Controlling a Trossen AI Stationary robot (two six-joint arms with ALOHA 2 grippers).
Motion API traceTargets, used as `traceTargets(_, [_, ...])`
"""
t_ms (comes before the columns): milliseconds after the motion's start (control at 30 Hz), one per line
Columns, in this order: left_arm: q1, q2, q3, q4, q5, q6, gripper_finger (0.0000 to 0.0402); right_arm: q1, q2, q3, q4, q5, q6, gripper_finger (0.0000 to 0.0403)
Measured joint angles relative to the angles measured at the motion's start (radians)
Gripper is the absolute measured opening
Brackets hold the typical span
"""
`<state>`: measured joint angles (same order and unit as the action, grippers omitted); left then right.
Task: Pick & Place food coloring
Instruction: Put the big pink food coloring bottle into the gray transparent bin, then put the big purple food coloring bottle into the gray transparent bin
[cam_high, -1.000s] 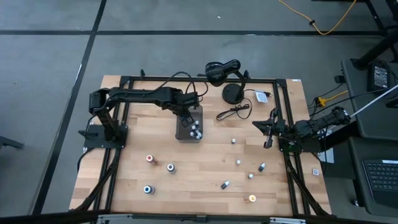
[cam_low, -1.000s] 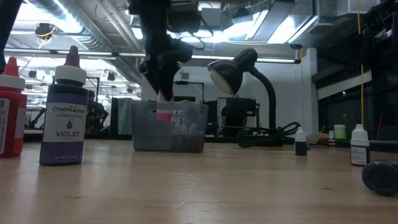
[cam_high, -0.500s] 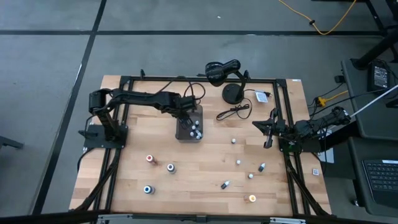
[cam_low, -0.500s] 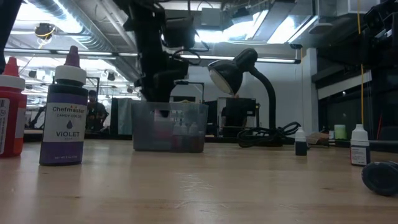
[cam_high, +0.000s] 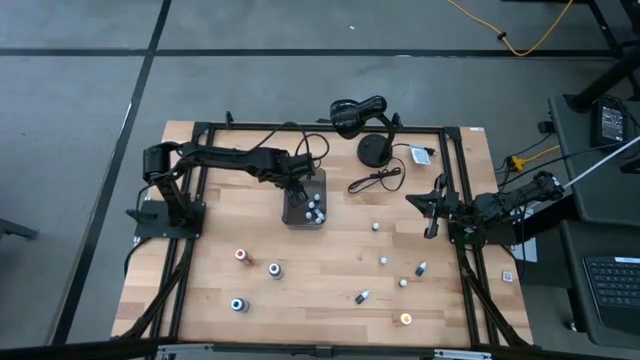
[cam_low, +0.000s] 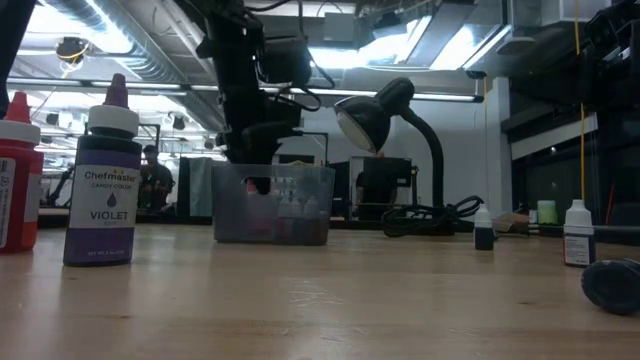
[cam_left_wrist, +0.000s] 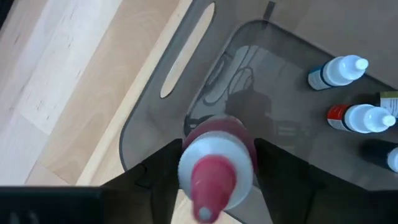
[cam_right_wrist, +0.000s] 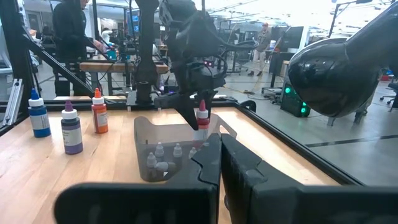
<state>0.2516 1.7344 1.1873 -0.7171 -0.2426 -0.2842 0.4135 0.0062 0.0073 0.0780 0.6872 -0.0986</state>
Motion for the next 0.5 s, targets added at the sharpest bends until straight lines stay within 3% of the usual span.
traceTargets(500, [0.0, -0.022, 0.04, -0.089, -0.032, -0.009, 0.0265, 0.0, 0.0, 0.0, 0.0, 0.0, 0.0, 0.0015])
